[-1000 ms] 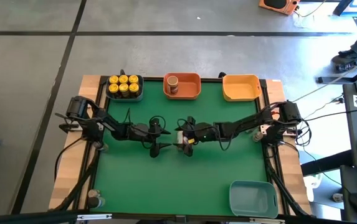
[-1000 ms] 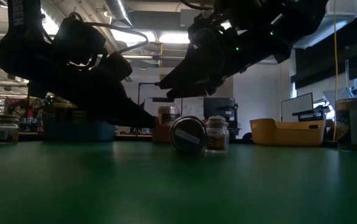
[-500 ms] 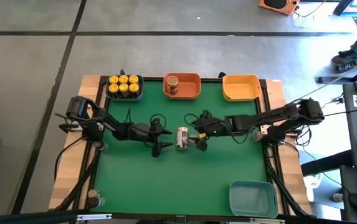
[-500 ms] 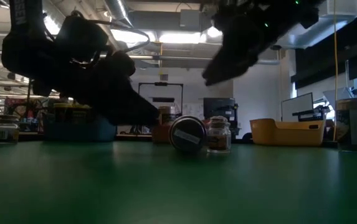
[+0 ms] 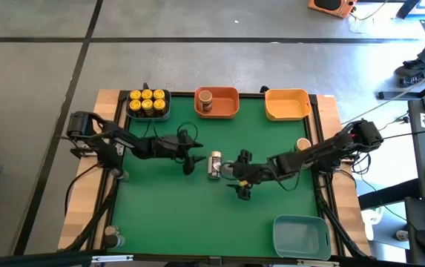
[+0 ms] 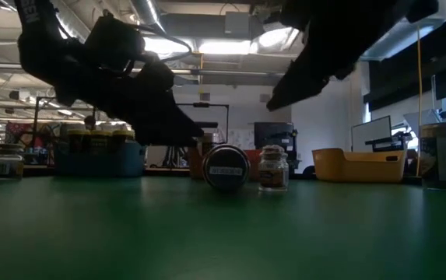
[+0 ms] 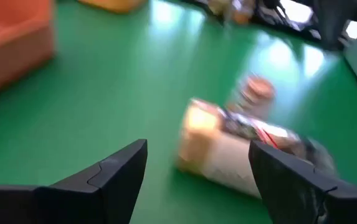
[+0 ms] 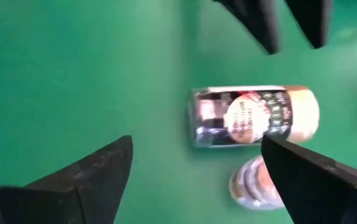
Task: Sort spices by type
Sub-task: Put the gold seasoning bottle into the orange bin
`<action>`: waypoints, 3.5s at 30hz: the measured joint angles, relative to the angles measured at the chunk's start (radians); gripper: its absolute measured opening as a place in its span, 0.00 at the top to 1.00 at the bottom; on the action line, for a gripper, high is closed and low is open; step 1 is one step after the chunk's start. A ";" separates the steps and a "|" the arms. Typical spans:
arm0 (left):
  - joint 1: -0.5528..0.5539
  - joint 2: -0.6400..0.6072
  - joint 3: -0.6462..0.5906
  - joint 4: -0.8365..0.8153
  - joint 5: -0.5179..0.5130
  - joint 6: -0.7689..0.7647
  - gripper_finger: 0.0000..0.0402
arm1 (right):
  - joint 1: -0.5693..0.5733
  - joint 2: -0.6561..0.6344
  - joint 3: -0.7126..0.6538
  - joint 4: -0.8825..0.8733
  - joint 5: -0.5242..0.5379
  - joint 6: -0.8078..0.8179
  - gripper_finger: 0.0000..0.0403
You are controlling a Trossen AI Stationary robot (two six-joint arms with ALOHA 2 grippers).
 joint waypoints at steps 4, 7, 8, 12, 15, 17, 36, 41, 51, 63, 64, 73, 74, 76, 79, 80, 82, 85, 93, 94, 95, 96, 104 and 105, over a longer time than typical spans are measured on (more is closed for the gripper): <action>0.068 0.007 0.001 0.028 0.000 0.001 0.31 | 0.005 0.057 0.000 0.076 0.065 -0.008 0.13; 0.106 0.031 0.006 0.042 0.000 -0.004 0.31 | 0.004 0.109 0.000 0.127 0.077 -0.023 0.13; 0.117 0.041 0.013 0.044 0.000 -0.004 0.31 | 0.005 0.123 0.000 0.147 0.076 -0.030 0.13; 0.140 0.099 0.061 0.046 0.008 0.014 0.31 | 0.005 0.167 0.000 0.222 0.083 -0.067 0.13; 0.144 0.140 0.097 0.045 0.009 0.054 0.31 | 0.005 0.190 -0.002 0.229 0.083 -0.074 0.13; 0.149 0.162 0.115 0.046 0.010 0.086 0.31 | 0.005 0.195 -0.001 0.233 0.083 -0.060 0.13; 0.153 0.300 0.189 0.046 0.206 0.192 0.31 | 0.005 0.241 -0.001 0.215 0.182 -0.088 0.13; 0.154 0.298 0.188 0.053 0.261 0.190 0.31 | 0.006 0.260 0.000 0.222 0.197 -0.095 0.13; 0.155 0.263 0.188 0.045 0.301 0.175 0.31 | 0.008 0.270 0.001 0.219 0.232 -0.114 0.13; 0.153 0.206 0.190 0.060 0.370 0.131 0.31 | 0.007 0.273 -0.002 0.234 0.240 -0.166 0.13; 0.153 0.206 0.190 0.060 0.370 0.129 0.31 | 0.007 0.274 -0.002 0.240 0.243 -0.170 0.13; 0.141 0.196 0.191 0.092 0.393 0.063 0.31 | -0.008 0.275 -0.003 0.248 0.244 -0.202 0.13; 0.139 0.188 0.192 0.093 0.397 0.059 0.31 | -0.009 0.276 -0.003 0.250 0.248 -0.211 0.13; 0.138 0.175 0.193 0.097 0.405 0.058 0.31 | -0.009 0.276 -0.003 0.254 0.259 -0.226 0.13; 0.137 0.155 0.192 0.090 0.406 0.050 0.31 | -0.011 0.276 -0.003 0.254 0.273 -0.242 0.13; 0.137 0.147 0.192 0.090 0.408 0.048 0.31 | -0.012 0.276 -0.003 0.254 0.283 -0.246 0.13; 0.136 0.136 0.193 0.095 0.411 0.048 0.31 | -0.017 0.276 -0.003 0.254 0.301 -0.262 0.13; 0.136 0.134 0.193 0.092 0.410 0.047 0.31 | -0.032 0.276 -0.003 0.249 0.303 -0.278 0.13; 0.135 0.130 0.194 0.095 0.412 0.047 0.31 | -0.094 0.277 -0.005 0.235 0.263 -0.318 0.13; 0.135 0.130 0.193 0.093 0.412 0.049 0.31 | -0.101 0.277 -0.005 0.231 0.252 -0.320 0.13; 0.135 0.130 0.193 0.093 0.412 0.049 0.31 | -0.107 0.277 -0.005 0.225 0.243 -0.321 0.13; 0.135 0.131 0.193 0.092 0.412 0.050 0.31 | -0.114 0.277 -0.005 0.217 0.233 -0.322 0.13; 0.133 0.133 0.191 0.081 0.429 0.054 0.31 | -0.159 0.288 -0.001 0.163 0.165 -0.316 0.13; 0.132 0.134 0.190 0.079 0.430 0.055 0.31 | -0.160 0.296 0.000 0.172 0.174 -0.315 0.13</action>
